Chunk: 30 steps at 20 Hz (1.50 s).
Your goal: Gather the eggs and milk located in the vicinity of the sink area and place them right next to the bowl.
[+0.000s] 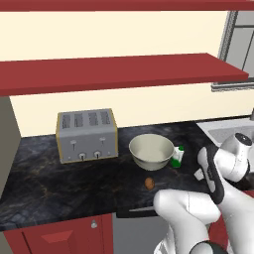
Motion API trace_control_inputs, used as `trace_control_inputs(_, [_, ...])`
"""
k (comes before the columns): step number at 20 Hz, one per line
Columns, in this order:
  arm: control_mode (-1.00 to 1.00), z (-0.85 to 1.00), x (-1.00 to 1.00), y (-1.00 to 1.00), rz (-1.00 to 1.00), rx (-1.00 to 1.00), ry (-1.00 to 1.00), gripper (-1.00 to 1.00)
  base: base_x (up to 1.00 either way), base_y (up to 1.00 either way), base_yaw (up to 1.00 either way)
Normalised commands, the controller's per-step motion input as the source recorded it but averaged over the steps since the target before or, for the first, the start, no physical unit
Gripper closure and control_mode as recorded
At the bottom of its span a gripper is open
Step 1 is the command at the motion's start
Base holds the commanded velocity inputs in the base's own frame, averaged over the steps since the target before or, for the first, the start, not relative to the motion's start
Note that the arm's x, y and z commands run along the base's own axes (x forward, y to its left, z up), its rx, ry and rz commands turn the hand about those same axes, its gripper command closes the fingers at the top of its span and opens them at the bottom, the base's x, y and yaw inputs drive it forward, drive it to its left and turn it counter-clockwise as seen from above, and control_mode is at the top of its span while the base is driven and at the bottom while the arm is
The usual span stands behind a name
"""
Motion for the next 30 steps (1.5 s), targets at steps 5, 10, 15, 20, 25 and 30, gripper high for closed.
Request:
trace_control_inputs(5, [-1.0, 0.27, 0.0, 0.15, 0.0, 0.09, -0.26, 1.0, 0.0, 0.0, 0.0])
trace_control_inputs(10, [-1.0, 0.24, -0.05, 0.05, 0.03, 0.16, -0.16, 1.0, 0.0, 0.0, 0.0])
trace_control_inputs(15, [-1.0, 0.28, -0.09, 0.22, 0.07, 0.1, -0.05, 1.0, 0.0, 0.0, 0.0])
trace_control_inputs(20, [-1.0, 0.17, 0.0, 0.23, 0.0, 0.08, -0.07, 1.0, 0.0, 0.0, 0.0])
trace_control_inputs(25, [-1.0, -0.01, 0.0, 0.37, 0.0, 0.05, 0.0, 1.0, 0.0, 0.0, 0.0])
trace_control_inputs(30, [-1.0, -0.02, 0.0, 0.43, 0.0, 0.0, -0.01, 1.0, 0.0, 0.0, 0.0])
